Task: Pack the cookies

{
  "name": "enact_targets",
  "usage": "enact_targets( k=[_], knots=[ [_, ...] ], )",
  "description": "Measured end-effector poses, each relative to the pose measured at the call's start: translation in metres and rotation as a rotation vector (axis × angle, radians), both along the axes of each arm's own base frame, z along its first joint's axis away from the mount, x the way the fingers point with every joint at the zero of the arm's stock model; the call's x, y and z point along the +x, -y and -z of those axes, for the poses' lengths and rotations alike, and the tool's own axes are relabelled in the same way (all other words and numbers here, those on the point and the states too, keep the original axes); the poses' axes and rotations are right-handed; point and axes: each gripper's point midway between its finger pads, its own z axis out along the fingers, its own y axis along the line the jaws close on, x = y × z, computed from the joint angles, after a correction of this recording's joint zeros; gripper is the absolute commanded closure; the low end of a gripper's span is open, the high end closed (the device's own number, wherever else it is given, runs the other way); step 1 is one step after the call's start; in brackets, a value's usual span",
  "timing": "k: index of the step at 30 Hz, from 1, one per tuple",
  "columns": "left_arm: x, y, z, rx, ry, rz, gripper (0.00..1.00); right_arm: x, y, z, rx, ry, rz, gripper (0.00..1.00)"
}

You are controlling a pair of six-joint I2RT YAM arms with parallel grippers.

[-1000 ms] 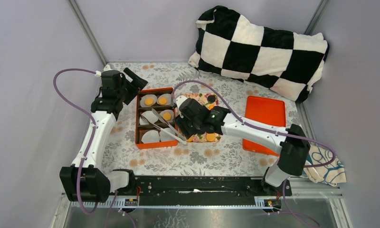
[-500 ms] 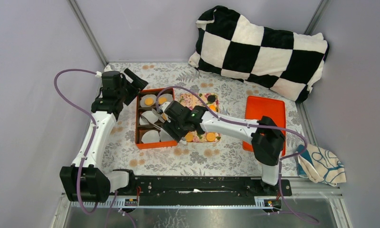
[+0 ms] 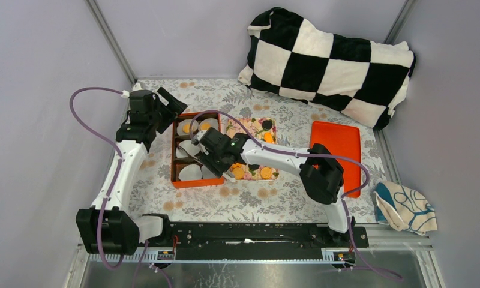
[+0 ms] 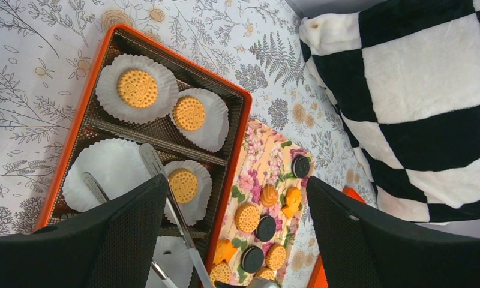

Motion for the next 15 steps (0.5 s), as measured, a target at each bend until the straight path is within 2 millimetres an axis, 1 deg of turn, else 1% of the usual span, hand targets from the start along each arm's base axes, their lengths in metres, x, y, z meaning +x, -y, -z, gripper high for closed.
enact_targets(
  k=[4,7,8,10,15],
  knots=[
    [0.0,0.0,0.001,0.0,-0.002,0.0,0.1,0.001,-0.001,-0.002,0.004,0.004,-0.001,0.41],
    [0.001,0.0,0.004,0.0,-0.008,0.0,0.1,0.002,-0.003,0.002,0.0,0.0,-0.002,0.42],
    [0.001,0.0,0.005,0.0,-0.01,0.0,0.1,0.002,-0.004,0.005,-0.004,-0.003,-0.002,0.43],
    [0.002,0.0,0.006,0.001,-0.015,0.0,0.1,0.001,-0.003,0.009,-0.014,-0.009,-0.003,0.48],
    [0.002,0.0,0.01,0.001,-0.023,0.001,0.1,0.001,-0.003,0.013,-0.023,-0.012,-0.002,0.51]
  ],
)
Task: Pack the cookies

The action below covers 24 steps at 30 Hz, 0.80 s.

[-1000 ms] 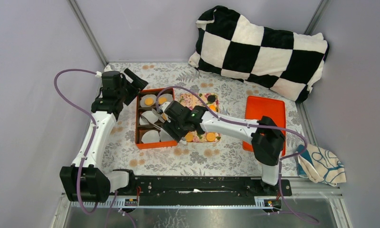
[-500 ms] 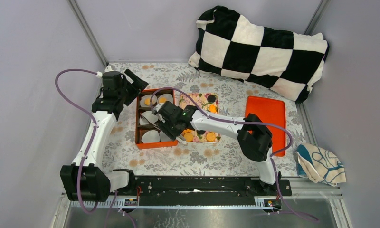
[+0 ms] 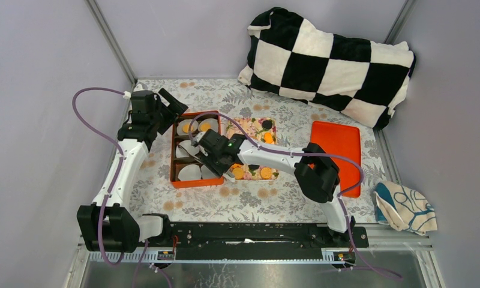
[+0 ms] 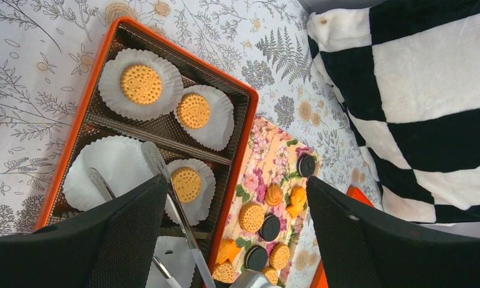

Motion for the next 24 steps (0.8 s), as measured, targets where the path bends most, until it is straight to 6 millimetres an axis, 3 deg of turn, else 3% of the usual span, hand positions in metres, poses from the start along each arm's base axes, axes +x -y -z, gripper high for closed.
enact_targets(
  k=[7,15,19,24],
  knots=[
    [0.0,0.0,0.001,0.001,-0.001,0.001,0.1,0.001,-0.001,0.0,-0.009,-0.001,0.004,0.71],
    [0.0,0.0,0.001,0.003,-0.001,0.002,0.1,0.004,0.002,-0.005,-0.016,0.019,0.017,0.71],
    [0.0,0.0,0.001,0.006,-0.001,0.003,0.1,0.004,0.006,-0.028,0.006,0.044,0.023,0.71],
    [0.0,0.0,0.001,0.007,-0.001,0.003,0.1,0.008,0.009,-0.081,0.096,0.119,0.041,0.7]
  ],
)
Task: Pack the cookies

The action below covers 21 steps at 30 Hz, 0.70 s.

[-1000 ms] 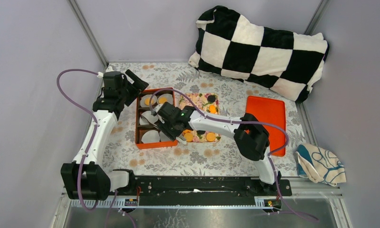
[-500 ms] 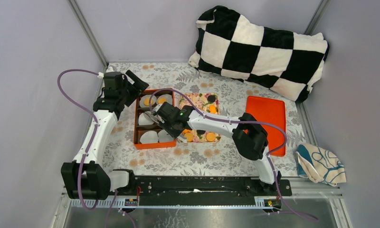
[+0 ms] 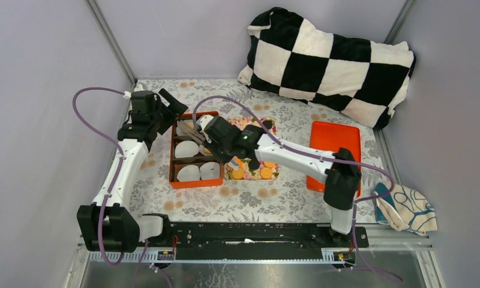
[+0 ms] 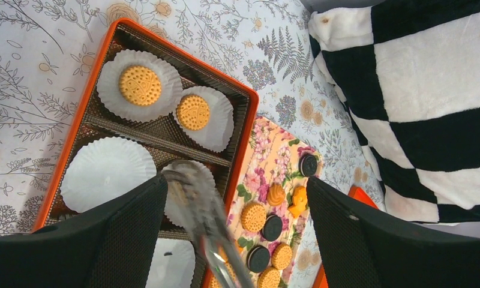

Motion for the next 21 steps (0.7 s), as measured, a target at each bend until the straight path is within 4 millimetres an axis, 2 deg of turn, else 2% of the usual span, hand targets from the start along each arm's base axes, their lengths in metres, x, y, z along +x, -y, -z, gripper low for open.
enact_targets(
  k=[1,4,7,12,16,21],
  knots=[
    [0.0,0.0,0.0,0.0,0.0,0.0,0.1,0.001,0.003,-0.015,0.022,0.025,0.008,0.69],
    [0.0,0.0,0.0,0.0,0.0,0.001,0.1,0.005,0.015,-0.042,0.051,0.09,0.045,0.67],
    [0.0,0.0,0.0,-0.001,0.0,0.001,0.1,0.005,0.039,-0.052,0.032,0.136,0.093,0.62],
    [0.0,0.002,-0.001,-0.007,0.001,0.01,0.1,-0.008,0.091,-0.032,-0.074,0.141,0.179,0.61],
    [0.0,0.004,-0.001,-0.014,0.003,0.02,0.1,-0.024,0.123,-0.011,-0.142,0.098,0.225,0.61],
    [0.0,0.008,-0.003,-0.026,0.01,0.038,0.1,-0.034,0.142,0.0,-0.169,0.072,0.269,0.62]
  ],
)
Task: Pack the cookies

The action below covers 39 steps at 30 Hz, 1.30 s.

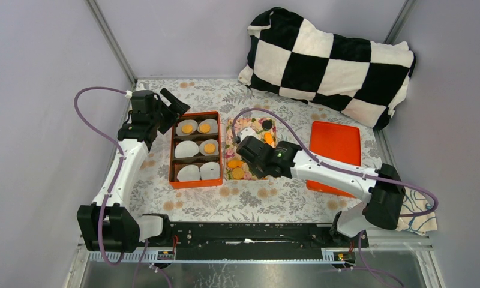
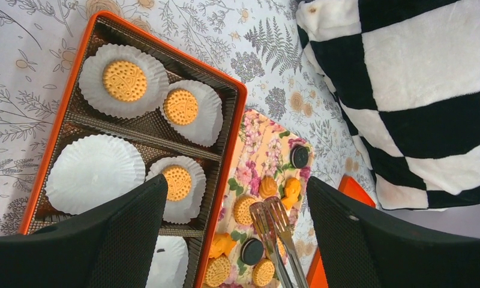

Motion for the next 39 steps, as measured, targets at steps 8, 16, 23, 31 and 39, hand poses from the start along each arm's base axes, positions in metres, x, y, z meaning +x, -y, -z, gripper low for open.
enact_targets(
  k=[8,16,23,31,39],
  knots=[
    [0.0,0.002,-0.002,-0.006,0.007,0.009,0.1,-0.003,0.009,0.009,-0.013,-0.006,0.039,0.55],
    [0.0,0.002,-0.002,-0.006,0.007,0.01,0.1,-0.01,0.019,0.026,-0.048,-0.034,0.057,0.54],
    [0.0,0.002,-0.002,-0.007,0.007,0.011,0.1,-0.011,0.018,0.039,-0.065,-0.054,0.061,0.5],
    [0.0,0.003,-0.002,-0.01,0.007,0.013,0.1,-0.017,0.01,0.061,-0.083,-0.122,0.044,0.57],
    [0.0,0.005,0.0,-0.023,0.004,0.021,0.1,-0.015,0.005,0.048,-0.065,-0.118,0.051,0.83]
  ],
)
